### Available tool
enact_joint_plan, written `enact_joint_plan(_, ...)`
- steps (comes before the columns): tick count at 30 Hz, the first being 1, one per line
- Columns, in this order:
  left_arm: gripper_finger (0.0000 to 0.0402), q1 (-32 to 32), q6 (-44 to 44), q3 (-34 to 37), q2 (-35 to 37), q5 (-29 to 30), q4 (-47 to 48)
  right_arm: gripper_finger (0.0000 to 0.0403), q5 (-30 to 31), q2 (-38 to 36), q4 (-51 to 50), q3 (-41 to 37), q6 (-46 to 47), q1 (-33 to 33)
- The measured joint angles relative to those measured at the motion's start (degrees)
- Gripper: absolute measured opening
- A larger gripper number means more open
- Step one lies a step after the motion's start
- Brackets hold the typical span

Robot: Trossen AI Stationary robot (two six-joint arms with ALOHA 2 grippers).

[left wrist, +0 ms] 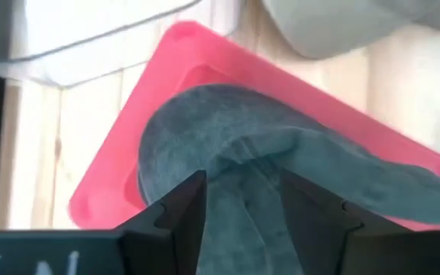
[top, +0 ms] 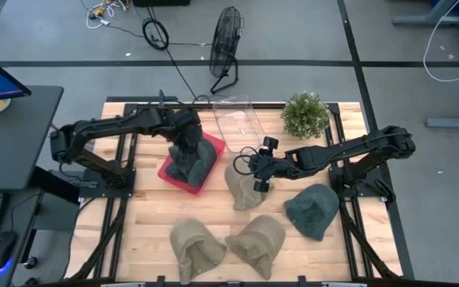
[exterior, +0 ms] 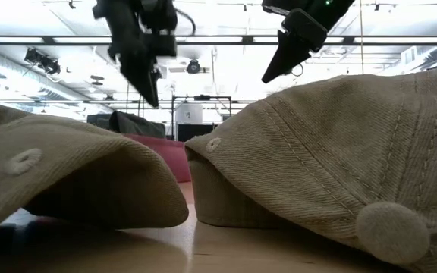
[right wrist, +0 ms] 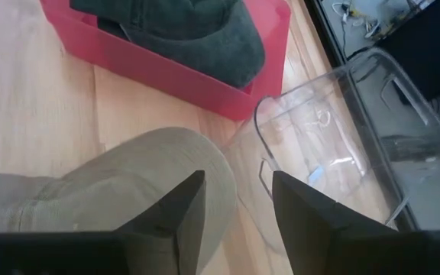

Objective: Pick & Place hat
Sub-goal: Put the blue cap into the red bin

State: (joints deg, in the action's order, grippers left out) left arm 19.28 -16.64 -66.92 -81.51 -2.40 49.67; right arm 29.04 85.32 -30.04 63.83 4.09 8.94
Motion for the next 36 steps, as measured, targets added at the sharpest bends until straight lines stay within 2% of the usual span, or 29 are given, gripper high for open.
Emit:
enact_joint_plan(8,0.0153,-4.58,3.39,-2.24,4.75,-2.38,1.05,0.0157,-1.12,-0.34,-12.89,0.0,14.14,1.97)
enact_joint_plan(16,0.0131,-5.5,7.09,-2.05,5.52,-2.31,2.81,0.0157,-21.23,-2.27,-30.08,0.0,35.7,5.18)
enact_joint_plan(20,0.0126,-5.49,7.05,-1.97,4.87,-2.31,2.64,0.0157,-27.59,-1.73,-38.68,0.0,42.92,8.95)
enact_joint_plan(26,0.0126,-5.47,7.05,-2.01,5.02,-2.31,2.5,0.0157,-30.42,-1.77,-44.96,0.0,56.14,15.78)
enact_joint_plan(31,0.0126,-5.47,7.05,-2.01,5.02,-2.31,2.4,0.0157,-30.0,-1.77,-44.82,-1.23,58.93,21.46)
enact_joint_plan(36,0.0126,-5.47,7.05,-2.01,5.02,-2.31,2.09,0.0157,-29.97,-1.77,-44.69,-4.64,66.99,26.28)
